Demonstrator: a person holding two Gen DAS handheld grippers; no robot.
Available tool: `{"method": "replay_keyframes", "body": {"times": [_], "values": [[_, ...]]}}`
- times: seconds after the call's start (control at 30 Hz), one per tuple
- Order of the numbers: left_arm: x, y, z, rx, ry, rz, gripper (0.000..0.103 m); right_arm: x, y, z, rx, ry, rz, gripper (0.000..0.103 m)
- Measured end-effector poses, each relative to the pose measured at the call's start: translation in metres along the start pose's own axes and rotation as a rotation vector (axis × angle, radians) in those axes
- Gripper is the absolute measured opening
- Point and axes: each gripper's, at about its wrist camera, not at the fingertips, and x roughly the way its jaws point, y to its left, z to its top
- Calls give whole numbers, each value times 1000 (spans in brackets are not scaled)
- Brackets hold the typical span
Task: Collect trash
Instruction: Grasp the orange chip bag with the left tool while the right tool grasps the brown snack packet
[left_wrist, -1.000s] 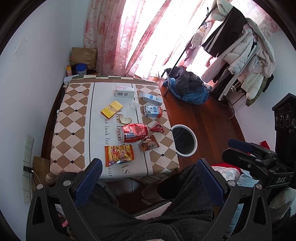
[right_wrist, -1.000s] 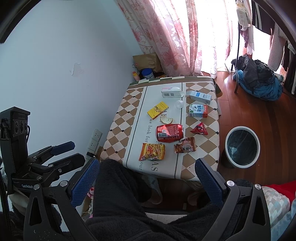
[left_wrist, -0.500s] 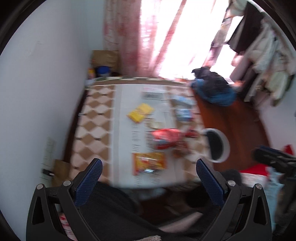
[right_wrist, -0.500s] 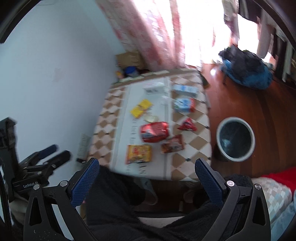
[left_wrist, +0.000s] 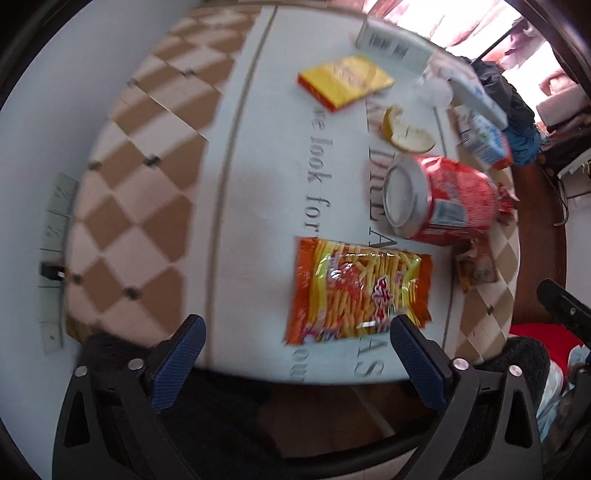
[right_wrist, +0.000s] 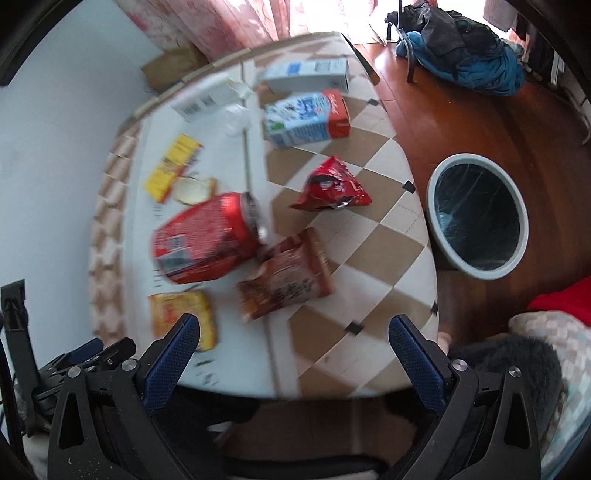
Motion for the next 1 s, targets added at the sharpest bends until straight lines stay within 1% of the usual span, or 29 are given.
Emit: {"method": "replay_keyframes", "body": {"times": [0.13,0.2,0.27,0.3,0.33,0.37,0.4,0.43,0.47,0.5,0.53,0.57,0.6,0.63,0.67,0.73,0.87,0.9,0.93,1.0], "values": [[32,-10,5,-9,44,9,77,33,-3,10,-5,39,-31,99],[41,-12,5,-9,38,32,76,45,-3,14,-7,46,-36,98],[45,-15,3,0,19,62,72,56,-3,17,-9,51,-44,95],[45,-18,2,12,4,80,68,60,-3,18,-6,56,-46,91],[45,-20,0,21,-8,110,57,64,-3,19,-2,61,-42,89],[44,-21,-2,26,-23,113,45,68,-4,20,5,67,-39,87],[42,-23,-4,27,-31,116,37,73,-5,21,12,71,-39,84],[41,-24,-6,32,-38,133,25,76,-5,22,18,71,-35,80],[40,-24,-8,40,-51,163,17,79,-6,22,26,71,-25,80],[40,-25,-10,47,-62,174,14,80,-5,22,26,59,-30,75],[39,-25,-13,52,-69,181,9,79,-4,22,20,48,-30,66],[39,-24,-16,59,-76,194,6,79,-2,21,8,39,-40,59],[39,-23,-18,67,-81,206,6,79,0,20,-6,31,-52,41],[36,-24,-19,72,-85,216,5,78,1,19,-18,28,-66,29],[34,-25,-22,75,-92,222,5,78,2,17,-22,31,-71,26],[28,-24,-29,81,-102,233,4,74,1,12,-26,19,-78,15],[17,-19,-38,75,-128,231,3,61,-1,1,-15,-3,-66,9],[17,-20,-35,74,-136,230,3,56,-1,-2,-15,-13,-60,8],[2,-13,-27,73,-143,228,3,50,-3,-6,-18,-23,-59,8],[-12,-9,-31,65,-168,223,3,38,-3,-12,-26,-44,-52,7]]}}
